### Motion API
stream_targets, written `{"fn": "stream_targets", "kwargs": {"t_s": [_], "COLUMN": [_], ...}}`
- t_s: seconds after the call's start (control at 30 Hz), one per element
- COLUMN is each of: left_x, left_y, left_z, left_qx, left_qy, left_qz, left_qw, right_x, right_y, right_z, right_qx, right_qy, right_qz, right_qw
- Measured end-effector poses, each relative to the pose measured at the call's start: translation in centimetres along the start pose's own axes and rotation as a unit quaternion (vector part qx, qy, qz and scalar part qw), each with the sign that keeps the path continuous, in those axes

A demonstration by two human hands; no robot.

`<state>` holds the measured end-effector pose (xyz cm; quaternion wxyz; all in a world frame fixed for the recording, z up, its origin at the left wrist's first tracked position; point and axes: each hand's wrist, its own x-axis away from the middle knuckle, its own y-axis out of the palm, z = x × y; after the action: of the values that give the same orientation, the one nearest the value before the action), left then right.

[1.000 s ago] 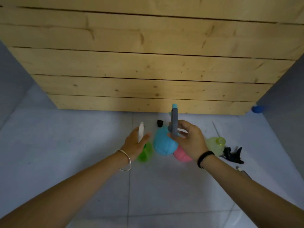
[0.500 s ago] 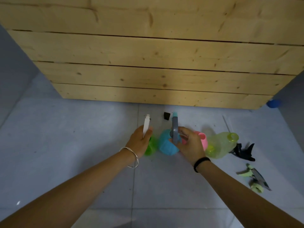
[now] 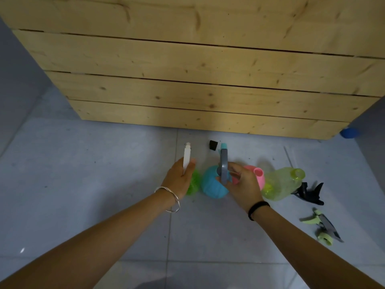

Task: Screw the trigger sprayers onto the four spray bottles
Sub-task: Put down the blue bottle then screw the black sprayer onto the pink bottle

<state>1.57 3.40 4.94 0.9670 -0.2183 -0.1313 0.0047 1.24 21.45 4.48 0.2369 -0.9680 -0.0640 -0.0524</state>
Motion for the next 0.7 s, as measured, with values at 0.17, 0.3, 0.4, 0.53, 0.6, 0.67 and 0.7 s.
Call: {"fn": "stream_targets", "kwargs": {"t_s": [0.17,0.3,0.4,0.53,0.6,0.67,0.7], "left_x": [0.1,0.2,-0.3,-0.6,-0.7,-0.7,-0.7], "left_y": [-0.2,-0.7,-1.4,-1.7,-1.6,-1.1,-0.7], "left_z": [0.0,0.9,2.1,4.7,6.0,7.0,7.3], "left_qx": [0.003,0.025,0.017,-0.015,-0.018,-0.012,-0.009], "left_qy": [-0.011,-0.013,-0.015,0.074,0.115,0.134,0.137], "left_qz": [-0.004,-0.003,0.032,0.091,0.092,0.068,0.056], "left_qw": [1.000,1.000,0.999,0.993,0.989,0.989,0.989], "right_x": [0.2,0.3,0.6,0.4,0.4,0.6,0.8], "right_y": [-0.3,-2.1,-4.4,-7.0,-7.4,-7.3,-7.1], "right_z": [-0.3,-0.5,-0.4,0.4,1.1,1.9,2.2], "right_qx": [0.037,0.121,0.140,0.113,0.100,0.091,0.091], "right_qy": [-0.007,-0.033,-0.053,-0.020,0.016,0.039,0.042], "right_qz": [-0.026,-0.040,0.007,0.059,0.053,0.040,0.035], "right_qw": [0.999,0.991,0.989,0.992,0.993,0.994,0.994]}}
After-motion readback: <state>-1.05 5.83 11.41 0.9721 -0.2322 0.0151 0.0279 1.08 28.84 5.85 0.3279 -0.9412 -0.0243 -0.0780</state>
